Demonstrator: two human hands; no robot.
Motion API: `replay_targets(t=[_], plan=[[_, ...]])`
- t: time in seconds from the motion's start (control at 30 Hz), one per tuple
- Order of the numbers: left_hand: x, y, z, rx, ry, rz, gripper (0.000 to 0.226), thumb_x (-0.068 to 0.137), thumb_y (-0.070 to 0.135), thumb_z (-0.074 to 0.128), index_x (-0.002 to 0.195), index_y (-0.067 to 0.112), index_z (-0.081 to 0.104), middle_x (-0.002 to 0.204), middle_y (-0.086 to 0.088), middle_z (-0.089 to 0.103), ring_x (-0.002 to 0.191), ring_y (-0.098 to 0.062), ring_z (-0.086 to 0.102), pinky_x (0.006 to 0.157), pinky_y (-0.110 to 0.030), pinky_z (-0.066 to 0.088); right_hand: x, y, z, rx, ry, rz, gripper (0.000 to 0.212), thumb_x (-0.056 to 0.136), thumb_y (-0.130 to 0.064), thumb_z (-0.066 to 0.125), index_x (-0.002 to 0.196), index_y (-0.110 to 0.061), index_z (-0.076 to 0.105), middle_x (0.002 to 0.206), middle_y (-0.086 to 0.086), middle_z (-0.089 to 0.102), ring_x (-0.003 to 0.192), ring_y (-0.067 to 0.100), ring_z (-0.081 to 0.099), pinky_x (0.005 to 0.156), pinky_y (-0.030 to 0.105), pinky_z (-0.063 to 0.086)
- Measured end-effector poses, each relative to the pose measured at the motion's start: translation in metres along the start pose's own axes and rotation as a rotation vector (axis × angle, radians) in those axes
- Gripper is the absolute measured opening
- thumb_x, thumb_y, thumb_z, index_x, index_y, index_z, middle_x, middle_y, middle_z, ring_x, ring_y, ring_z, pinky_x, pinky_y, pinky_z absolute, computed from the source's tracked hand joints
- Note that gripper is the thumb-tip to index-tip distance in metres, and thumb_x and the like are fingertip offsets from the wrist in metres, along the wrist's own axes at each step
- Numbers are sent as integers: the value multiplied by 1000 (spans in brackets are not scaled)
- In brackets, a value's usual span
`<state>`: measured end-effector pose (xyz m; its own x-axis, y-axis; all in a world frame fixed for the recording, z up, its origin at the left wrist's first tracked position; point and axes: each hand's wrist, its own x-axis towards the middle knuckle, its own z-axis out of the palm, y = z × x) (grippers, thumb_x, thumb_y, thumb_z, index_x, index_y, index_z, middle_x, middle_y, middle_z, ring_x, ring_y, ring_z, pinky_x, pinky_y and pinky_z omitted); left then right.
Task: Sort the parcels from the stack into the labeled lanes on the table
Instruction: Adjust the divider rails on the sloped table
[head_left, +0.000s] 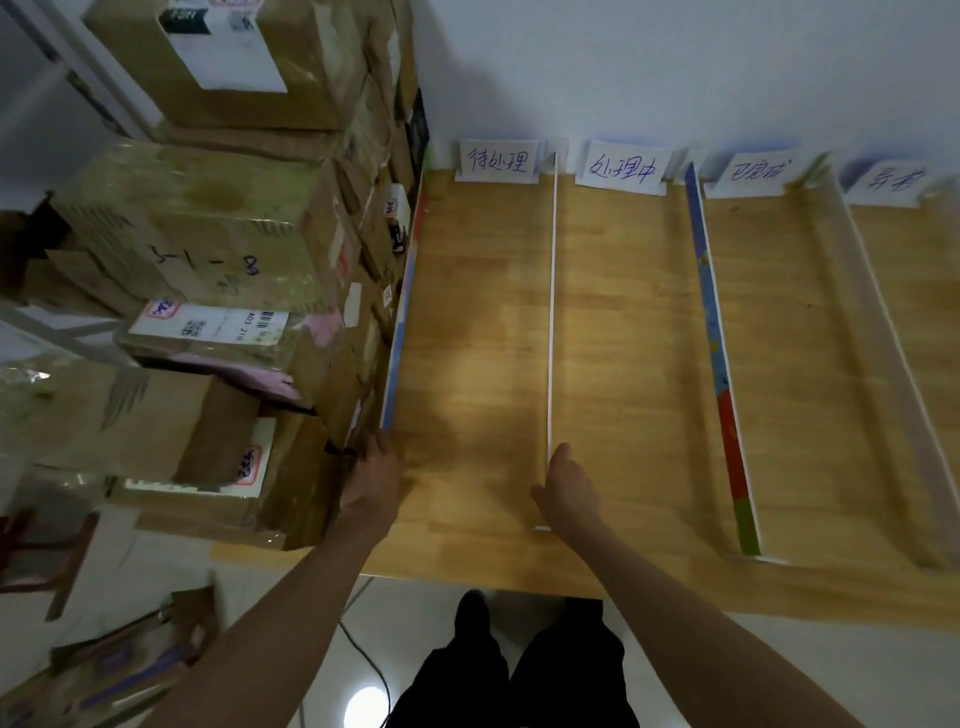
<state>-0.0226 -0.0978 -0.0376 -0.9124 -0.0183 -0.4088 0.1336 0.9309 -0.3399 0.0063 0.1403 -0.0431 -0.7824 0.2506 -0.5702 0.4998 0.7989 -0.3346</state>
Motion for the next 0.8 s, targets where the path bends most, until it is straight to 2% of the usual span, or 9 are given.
replay_targets(t=[0.07, 0.13, 0.23, 0.33, 0.4, 0.47, 0.57, 0.67, 0.8], plan=[[3, -1, 2, 23, 43, 0, 80, 91, 41, 63, 146, -2, 25, 141, -15, 42, 128, -21, 49, 94, -25, 51, 3, 0, 1, 2, 24, 22, 39, 92, -11, 58, 123, -9, 34, 116, 15, 59, 105, 38, 62, 78, 42, 49], [2, -2, 4, 6, 69, 0, 71, 93, 37, 60, 145, 1, 28, 141, -16, 42, 127, -21, 50, 93, -26, 51, 5, 0, 0, 7, 26, 30, 39, 92, -6, 55, 125, -8, 34, 116, 15, 58, 104, 38, 62, 75, 42, 47], [-1, 0, -1, -39, 51, 0, 79, 91, 40, 64, 146, 1, 22, 148, -20, 36, 128, -24, 52, 96, -29, 49, 5, 3, 0, 5, 21, 24, 39, 91, -3, 54, 124, -8, 35, 115, 16, 57, 103, 38, 61, 70, 38, 43], [-3, -1, -2, -23, 75, 22, 54, 101, 24, 45, 144, -1, 26, 147, -20, 39, 130, -24, 48, 95, -28, 49, 4, 5, 1, 0, 11, 22, 39, 90, -4, 56, 122, -9, 34, 114, 16, 57, 101, 38, 62, 71, 40, 46], [-1, -4, -1, -24, 75, 24, 47, 101, 20, 44, 143, 3, 31, 142, -16, 44, 126, -20, 51, 89, -25, 50, 4, 7, 1, 4, 9, 25, 38, 90, -4, 55, 121, -9, 34, 113, 16, 57, 99, 38, 62, 71, 41, 48], [0, -8, -4, -29, 84, 13, 49, 99, 24, 47, 142, 4, 33, 136, -11, 50, 118, -15, 56, 84, -21, 51, 4, 7, 0, 0, 16, 27, 39, 90, -5, 55, 122, -10, 34, 112, 15, 57, 98, 38, 62, 73, 43, 50], [1, -9, -4, -49, 60, -26, 72, 93, 36, 61, 146, 0, 28, 136, -12, 52, 113, -12, 60, 81, -20, 51, 6, 8, -2, -1, 32, 17, 42, 90, -6, 57, 124, -11, 34, 112, 15, 57, 97, 37, 62, 77, 46, 53], [0, -7, -6, -10, 4, -30, 55, 100, 24, 48, 144, -2, 29, 133, -11, 52, 110, -12, 60, 78, -19, 51, 8, 8, -4, -8, 43, 13, 41, 90, -6, 58, 123, -11, 34, 111, 15, 56, 96, 37, 62, 77, 46, 54], [0, -4, -11, -22, 10, -5, 56, 99, 22, 50, 144, -3, 28, 134, -11, 47, 109, -13, 59, 80, -19, 53, 6, 9, -2, -16, 56, 21, 39, 92, -6, 56, 124, -11, 35, 112, 14, 56, 95, 35, 63, 72, 43, 51]])
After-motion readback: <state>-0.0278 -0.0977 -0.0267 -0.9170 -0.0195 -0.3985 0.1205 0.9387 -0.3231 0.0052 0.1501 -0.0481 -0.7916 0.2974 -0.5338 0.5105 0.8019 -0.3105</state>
